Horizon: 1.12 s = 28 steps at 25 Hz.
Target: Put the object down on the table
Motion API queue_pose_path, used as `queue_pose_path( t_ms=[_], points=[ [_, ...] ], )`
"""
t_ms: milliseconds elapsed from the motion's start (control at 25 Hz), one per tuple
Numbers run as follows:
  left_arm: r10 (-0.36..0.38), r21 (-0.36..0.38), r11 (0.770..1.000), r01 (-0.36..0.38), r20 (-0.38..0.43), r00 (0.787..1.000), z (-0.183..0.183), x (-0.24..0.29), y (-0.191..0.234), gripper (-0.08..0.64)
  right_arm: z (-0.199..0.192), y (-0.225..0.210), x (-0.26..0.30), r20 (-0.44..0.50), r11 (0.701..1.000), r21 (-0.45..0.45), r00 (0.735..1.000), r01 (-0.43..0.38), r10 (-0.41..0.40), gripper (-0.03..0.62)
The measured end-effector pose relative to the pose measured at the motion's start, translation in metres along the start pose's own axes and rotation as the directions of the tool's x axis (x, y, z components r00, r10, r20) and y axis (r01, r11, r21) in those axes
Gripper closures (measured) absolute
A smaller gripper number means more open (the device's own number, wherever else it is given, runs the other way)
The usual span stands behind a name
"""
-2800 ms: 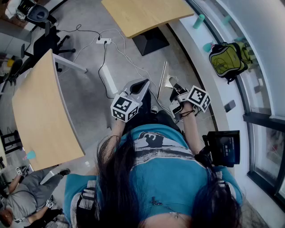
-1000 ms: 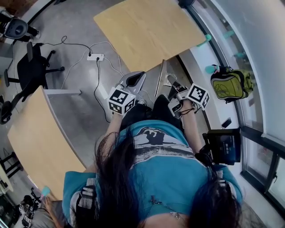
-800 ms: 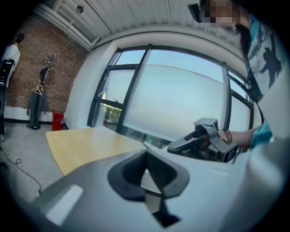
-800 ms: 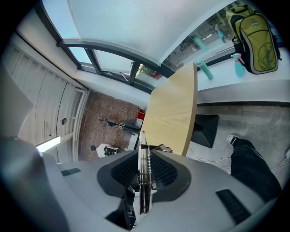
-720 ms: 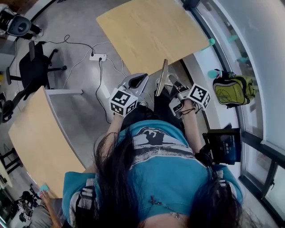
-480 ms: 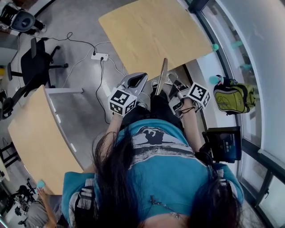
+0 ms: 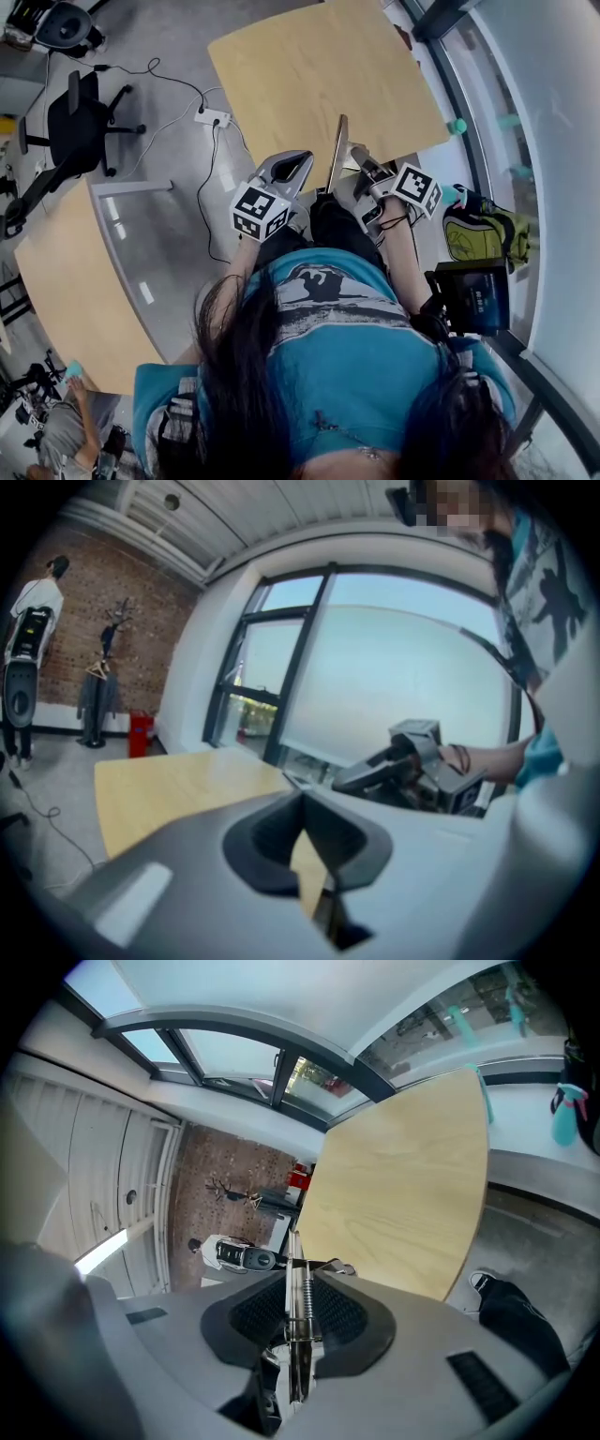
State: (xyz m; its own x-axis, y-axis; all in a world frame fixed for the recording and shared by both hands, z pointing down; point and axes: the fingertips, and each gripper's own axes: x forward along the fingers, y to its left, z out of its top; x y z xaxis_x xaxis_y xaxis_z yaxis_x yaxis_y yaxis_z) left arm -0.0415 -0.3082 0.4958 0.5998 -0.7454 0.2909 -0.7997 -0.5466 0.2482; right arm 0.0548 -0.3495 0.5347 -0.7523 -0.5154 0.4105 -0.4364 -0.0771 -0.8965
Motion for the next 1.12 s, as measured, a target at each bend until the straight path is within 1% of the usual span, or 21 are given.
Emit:
queue_pose_path(
  t_ms=[280,440,560,680,840,1000,1120],
  points=[
    [0.074,0.024,0.997,-0.072,-0.058,0.996,0.001,0.032,0.026,0.558,0.061,-0.007,0.041,-0.042,0.999,-0.044,0.999,0.019,-0.021,0.505],
    [0.128,0.015,0.992,-0.127,-0.074,0.989,0.002,0.04,0.046,0.558,0.098,-0.017,0.077,-0.051,0.997,-0.069,0.998,0.029,-0.033,0.505],
    [0.155,-0.004,0.988,-0.155,-0.077,0.985,0.003,0.045,0.058,0.558,0.12,-0.024,0.106,-0.061,0.995,-0.094,0.997,0.039,-0.045,0.505],
    [0.169,-0.024,0.985,-0.172,-0.083,0.982,0.003,0.053,0.067,0.558,0.139,-0.033,0.138,-0.079,0.991,-0.121,0.995,0.049,-0.059,0.505],
    [0.178,-0.024,0.983,-0.181,-0.095,0.979,0.006,0.07,0.077,0.558,0.16,-0.049,0.179,-0.117,0.985,-0.158,0.989,0.074,-0.093,0.505],
    [0.189,-0.027,0.981,-0.193,-0.095,0.977,0.009,0.081,0.085,0.558,0.176,-0.069,0.209,-0.134,0.974,-0.195,0.981,0.115,-0.142,0.505],
    [0.197,-0.031,0.979,-0.201,-0.102,0.975,0.009,0.08,0.089,0.558,0.183,-0.079,0.225,-0.139,0.969,-0.205,0.976,0.136,-0.167,0.504]
  ],
)
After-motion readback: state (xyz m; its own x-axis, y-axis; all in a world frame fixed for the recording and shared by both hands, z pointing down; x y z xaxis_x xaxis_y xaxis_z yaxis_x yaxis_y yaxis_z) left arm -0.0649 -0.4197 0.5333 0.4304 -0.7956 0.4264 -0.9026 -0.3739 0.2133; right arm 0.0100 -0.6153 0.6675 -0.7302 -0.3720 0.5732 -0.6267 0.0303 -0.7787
